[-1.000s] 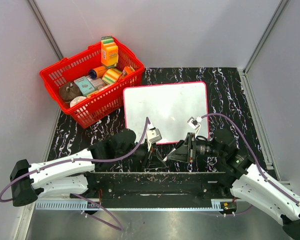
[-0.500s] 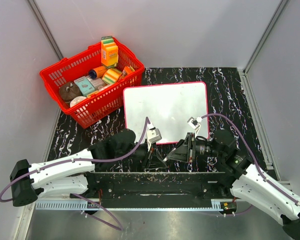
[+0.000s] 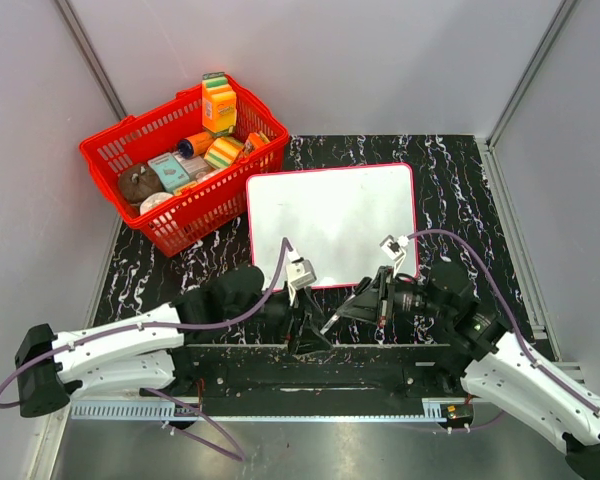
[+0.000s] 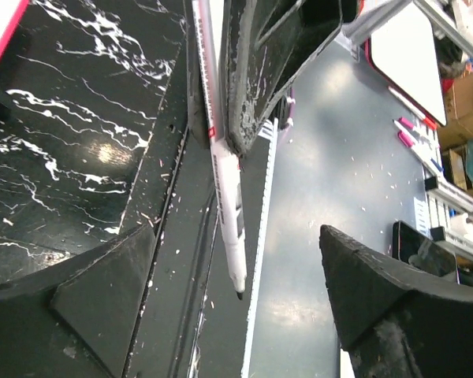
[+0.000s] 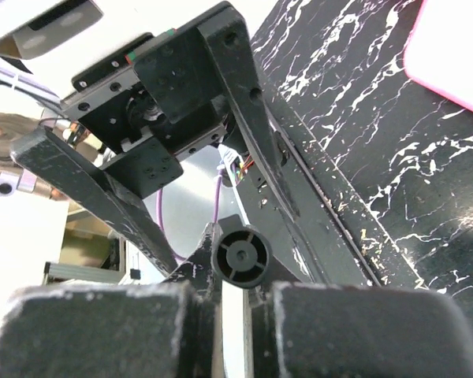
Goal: Write a sentence on the whiteboard
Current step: Pass from the left arm to the right, then move the whiteboard stand to the corner of the board.
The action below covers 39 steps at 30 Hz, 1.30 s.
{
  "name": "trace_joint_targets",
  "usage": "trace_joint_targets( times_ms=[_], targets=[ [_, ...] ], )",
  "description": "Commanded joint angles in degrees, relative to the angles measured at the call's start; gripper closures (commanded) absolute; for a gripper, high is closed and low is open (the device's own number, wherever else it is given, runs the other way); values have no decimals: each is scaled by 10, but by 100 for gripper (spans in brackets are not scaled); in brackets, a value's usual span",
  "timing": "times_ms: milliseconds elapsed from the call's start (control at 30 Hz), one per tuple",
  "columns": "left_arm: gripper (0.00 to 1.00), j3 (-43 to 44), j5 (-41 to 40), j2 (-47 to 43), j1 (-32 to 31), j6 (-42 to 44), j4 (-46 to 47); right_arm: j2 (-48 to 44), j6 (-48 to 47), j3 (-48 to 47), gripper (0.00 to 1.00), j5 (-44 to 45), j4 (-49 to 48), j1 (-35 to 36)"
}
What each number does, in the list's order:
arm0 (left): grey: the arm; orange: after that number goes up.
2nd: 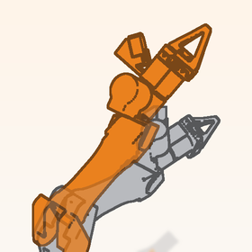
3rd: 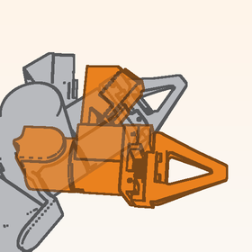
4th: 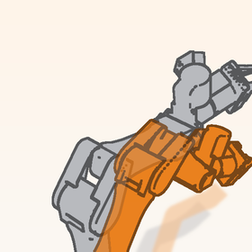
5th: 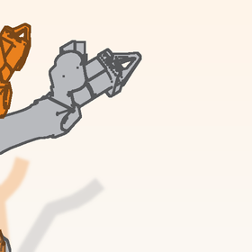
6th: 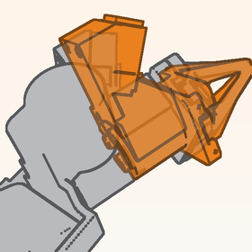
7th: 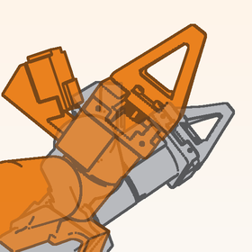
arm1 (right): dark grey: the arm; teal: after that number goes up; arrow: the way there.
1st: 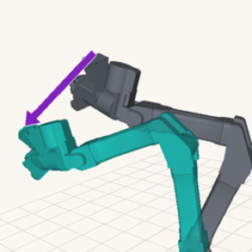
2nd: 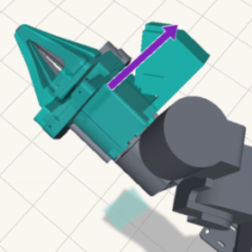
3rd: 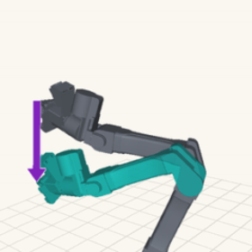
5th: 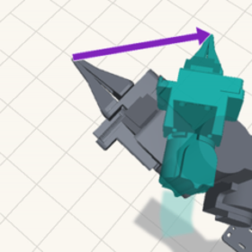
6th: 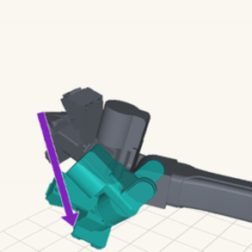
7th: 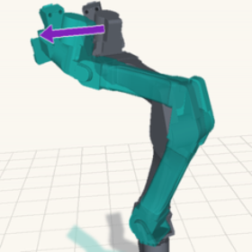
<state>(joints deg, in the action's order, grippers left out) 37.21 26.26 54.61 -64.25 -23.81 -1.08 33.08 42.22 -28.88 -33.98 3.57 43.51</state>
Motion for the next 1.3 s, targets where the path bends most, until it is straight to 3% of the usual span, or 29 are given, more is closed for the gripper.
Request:
trace_joint_targets(
  times_ms=[0, 367, 567, 733, 1100, 1267],
  targets=[
    [8, -13, -55, -50, -1, -3, 29, -20, -25, -9, 100, 69, 47, 3],
    [7, -9, -108, -85, -1, 3, -22, -41, -21, -17, 100, 163, 83, 2],
    [2, -9, -182, -121, -1, 0, -51, -98, -9, -10, 100, 254, 100, 3],
    [1, -24, -303, -128, 0, -33, -94, -157, -26, -6, 100, 315, 125, 3],
    [1, 18, -450, 22, 10, -120, -168, -115, -55, -29, 100, 369, 169, 3],
    [7, 38, -456, 115, 10, -156, -159, -92, -67, -41, 100, 401, 170, 3]
  ],
)
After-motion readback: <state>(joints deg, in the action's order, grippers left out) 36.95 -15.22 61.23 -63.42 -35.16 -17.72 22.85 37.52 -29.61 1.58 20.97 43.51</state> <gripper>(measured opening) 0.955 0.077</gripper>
